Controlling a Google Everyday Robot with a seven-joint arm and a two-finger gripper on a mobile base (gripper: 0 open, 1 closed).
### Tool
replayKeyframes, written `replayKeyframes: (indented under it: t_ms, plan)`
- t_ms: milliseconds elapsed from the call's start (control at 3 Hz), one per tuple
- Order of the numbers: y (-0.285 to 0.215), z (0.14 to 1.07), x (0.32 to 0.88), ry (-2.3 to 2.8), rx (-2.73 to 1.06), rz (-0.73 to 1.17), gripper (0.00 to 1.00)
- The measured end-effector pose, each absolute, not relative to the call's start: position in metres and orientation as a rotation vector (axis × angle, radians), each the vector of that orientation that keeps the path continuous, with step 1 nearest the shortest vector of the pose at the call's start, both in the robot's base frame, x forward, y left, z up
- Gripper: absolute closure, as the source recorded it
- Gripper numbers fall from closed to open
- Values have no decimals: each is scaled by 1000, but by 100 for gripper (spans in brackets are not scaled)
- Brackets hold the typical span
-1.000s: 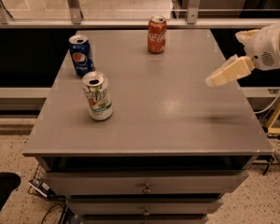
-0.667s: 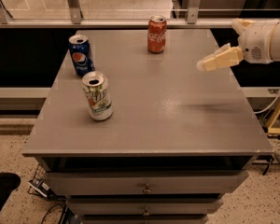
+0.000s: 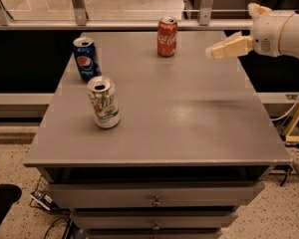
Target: Knock coke can over
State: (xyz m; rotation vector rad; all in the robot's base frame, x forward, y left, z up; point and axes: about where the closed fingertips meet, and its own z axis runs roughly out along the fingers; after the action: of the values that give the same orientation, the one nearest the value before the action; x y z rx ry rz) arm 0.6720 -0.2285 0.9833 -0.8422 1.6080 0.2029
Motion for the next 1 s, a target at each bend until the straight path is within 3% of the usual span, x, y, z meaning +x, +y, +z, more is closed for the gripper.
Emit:
replayKeyframes:
  t_ms: [333,1000]
  plan:
    - [-225,982,677,1601,-835,220,0]
    - [-181,958,749,1495,-732,427,0]
